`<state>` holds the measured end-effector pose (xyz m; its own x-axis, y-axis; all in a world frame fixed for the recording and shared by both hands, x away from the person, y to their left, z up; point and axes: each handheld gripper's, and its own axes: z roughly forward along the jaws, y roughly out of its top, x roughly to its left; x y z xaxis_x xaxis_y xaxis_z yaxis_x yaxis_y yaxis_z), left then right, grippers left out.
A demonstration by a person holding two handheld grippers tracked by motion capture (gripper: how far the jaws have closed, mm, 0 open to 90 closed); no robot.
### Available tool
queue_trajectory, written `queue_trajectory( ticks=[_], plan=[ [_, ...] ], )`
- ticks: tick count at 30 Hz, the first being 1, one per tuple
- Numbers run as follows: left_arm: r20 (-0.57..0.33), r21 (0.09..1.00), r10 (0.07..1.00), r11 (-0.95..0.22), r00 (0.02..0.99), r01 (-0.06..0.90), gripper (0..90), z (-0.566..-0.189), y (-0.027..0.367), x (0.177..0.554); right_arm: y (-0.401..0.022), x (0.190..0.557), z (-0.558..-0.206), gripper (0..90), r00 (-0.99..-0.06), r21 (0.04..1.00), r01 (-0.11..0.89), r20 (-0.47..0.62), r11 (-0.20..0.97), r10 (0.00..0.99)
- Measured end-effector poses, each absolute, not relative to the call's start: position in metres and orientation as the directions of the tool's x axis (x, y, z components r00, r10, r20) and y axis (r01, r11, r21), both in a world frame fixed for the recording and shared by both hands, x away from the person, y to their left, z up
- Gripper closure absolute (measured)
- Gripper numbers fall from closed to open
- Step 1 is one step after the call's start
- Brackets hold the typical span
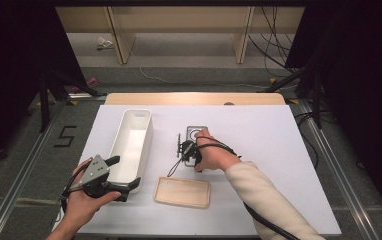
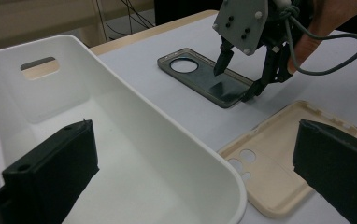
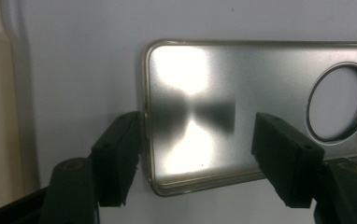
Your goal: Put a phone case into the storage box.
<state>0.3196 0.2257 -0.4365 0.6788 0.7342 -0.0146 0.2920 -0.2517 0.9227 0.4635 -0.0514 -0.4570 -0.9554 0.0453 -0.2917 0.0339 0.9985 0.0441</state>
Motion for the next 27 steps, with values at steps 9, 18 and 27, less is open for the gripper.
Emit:
queue_trajectory(
  ticks=[9, 18, 27],
  plan=[
    [-0.016, 0.923, 0.732, -0.252, 0.682, 0.291, 0.0, -0.4364, 0.2251, 0.3192, -0.0461, 0.4626, -0.4556, 52.5, -0.970, 0.000, 0.000, -0.243, 1.000, 0.000],
    [-0.014, 0.922, 0.728, -0.256, 0.685, 0.290, 0.0, -0.4365, 0.2246, 0.3192, -0.0453, 0.4603, -0.4556, 63.0, -0.976, -0.004, -0.020, -0.219, 1.000, -0.021],
    [-0.017, 0.921, 0.727, -0.255, 0.687, 0.293, 0.0, -0.4372, 0.2243, 0.3193, -0.0429, 0.4585, -0.4570, 73.4, -0.980, -0.010, -0.034, -0.197, 0.999, -0.035]
  ],
)
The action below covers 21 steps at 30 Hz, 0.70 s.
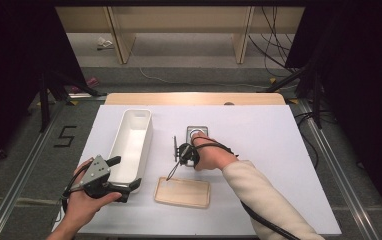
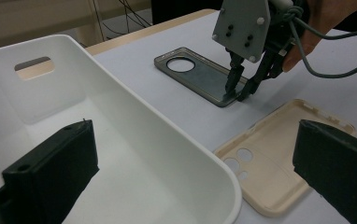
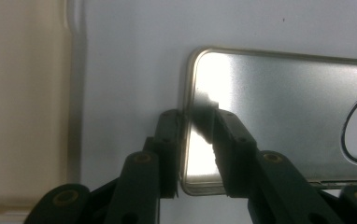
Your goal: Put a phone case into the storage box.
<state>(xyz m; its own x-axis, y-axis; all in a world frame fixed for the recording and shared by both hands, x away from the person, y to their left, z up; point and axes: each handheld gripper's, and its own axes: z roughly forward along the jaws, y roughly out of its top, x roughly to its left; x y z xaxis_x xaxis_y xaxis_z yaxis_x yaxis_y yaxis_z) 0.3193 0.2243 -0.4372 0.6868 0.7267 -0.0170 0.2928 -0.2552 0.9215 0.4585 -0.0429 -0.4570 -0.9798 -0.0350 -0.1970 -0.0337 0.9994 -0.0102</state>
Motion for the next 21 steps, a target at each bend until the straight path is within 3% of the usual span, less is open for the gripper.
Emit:
queue_trajectory(
  ticks=[21],
  plan=[
    [-0.018, 0.921, 0.723, -0.257, 0.691, 0.293, 0.0, -0.4376, 0.2241, 0.3194, -0.0388, 0.4569, -0.4556, 85.5, -0.985, -0.032, -0.040, -0.168, 0.999, -0.045]
  ],
)
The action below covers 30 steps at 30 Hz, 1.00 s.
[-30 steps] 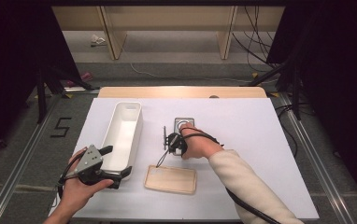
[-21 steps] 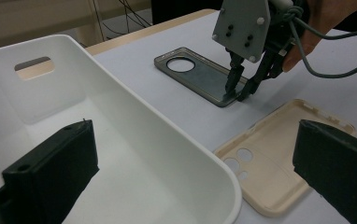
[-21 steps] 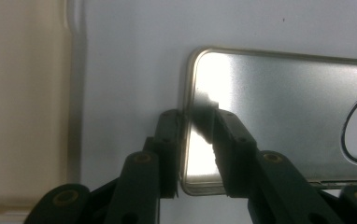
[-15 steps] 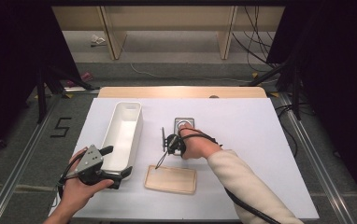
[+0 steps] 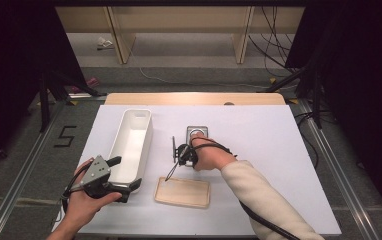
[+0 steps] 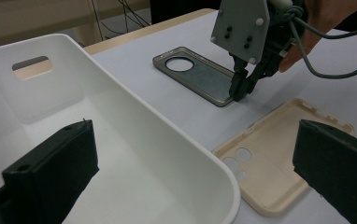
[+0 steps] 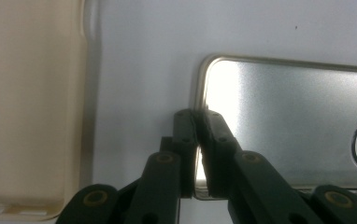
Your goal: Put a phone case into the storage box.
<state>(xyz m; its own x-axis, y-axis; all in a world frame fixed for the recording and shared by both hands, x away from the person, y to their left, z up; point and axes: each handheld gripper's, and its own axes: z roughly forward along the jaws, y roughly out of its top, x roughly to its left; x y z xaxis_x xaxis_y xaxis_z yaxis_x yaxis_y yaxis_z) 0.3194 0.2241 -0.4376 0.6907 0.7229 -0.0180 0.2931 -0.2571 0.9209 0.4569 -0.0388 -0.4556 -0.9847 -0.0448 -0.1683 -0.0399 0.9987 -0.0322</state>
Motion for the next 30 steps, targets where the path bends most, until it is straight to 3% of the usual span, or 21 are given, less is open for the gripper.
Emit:
queue_trajectory(
  ticks=[17, 30],
  plan=[
    [-0.017, 0.921, 0.723, -0.257, 0.691, 0.291, 0.0, -0.437, 0.224, 0.319, -0.041, 0.456, -0.455, 89.2, -0.985, -0.014, -0.021, -0.170, 1.000, -0.023],
    [-0.018, 0.923, 0.724, -0.254, 0.690, 0.290, 0.0, -0.437, 0.224, 0.319, -0.052, 0.456, -0.441, 89.6, -0.985, 0.112, 0.034, -0.167, 0.993, 0.052]
  ],
)
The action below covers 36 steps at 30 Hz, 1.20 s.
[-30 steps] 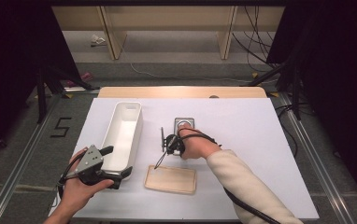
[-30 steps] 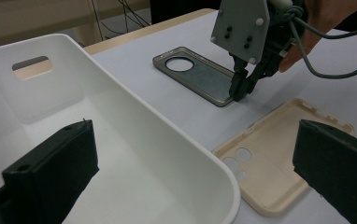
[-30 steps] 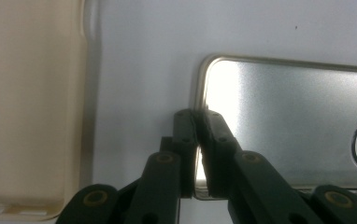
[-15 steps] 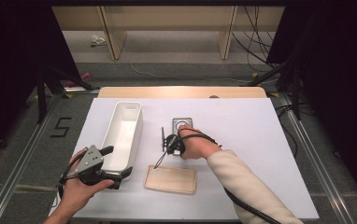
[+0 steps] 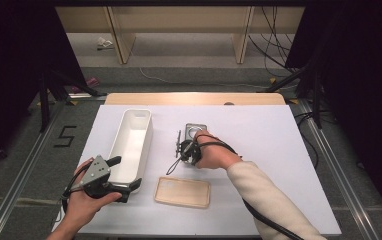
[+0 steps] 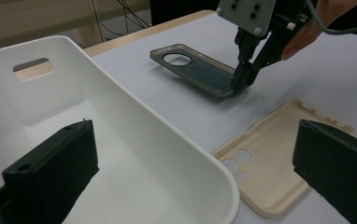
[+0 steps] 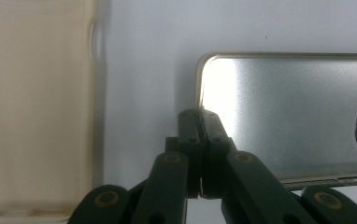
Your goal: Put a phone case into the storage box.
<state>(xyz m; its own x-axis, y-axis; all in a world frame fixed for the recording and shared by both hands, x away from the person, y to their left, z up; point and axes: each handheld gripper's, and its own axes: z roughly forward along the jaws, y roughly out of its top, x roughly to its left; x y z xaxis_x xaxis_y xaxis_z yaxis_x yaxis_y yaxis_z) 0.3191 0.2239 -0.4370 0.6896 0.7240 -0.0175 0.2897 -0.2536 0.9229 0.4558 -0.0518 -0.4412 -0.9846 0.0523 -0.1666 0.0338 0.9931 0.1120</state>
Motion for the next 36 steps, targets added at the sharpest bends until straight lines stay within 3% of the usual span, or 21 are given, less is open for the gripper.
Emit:
queue_trajectory(
  ticks=[18, 21, 36],
  plan=[
    [-0.019, 0.921, 0.727, -0.254, 0.686, 0.295, 0.2, -0.437, 0.224, 0.319, -0.093, 0.442, -0.419, 89.6, -0.976, 0.343, 0.090, -0.156, 0.935, 0.152],
    [-0.019, 0.920, 0.729, -0.254, 0.684, 0.297, 0.2, -0.437, 0.224, 0.320, -0.110, 0.439, -0.415, 89.6, -0.971, 0.425, 0.108, -0.148, 0.899, 0.187],
    [-0.017, 0.917, 0.731, -0.259, 0.682, 0.302, 0.2, -0.438, 0.224, 0.320, -0.159, 0.421, -0.421, 89.6, -0.962, 0.627, 0.136, -0.102, 0.767, 0.254]
  ],
)
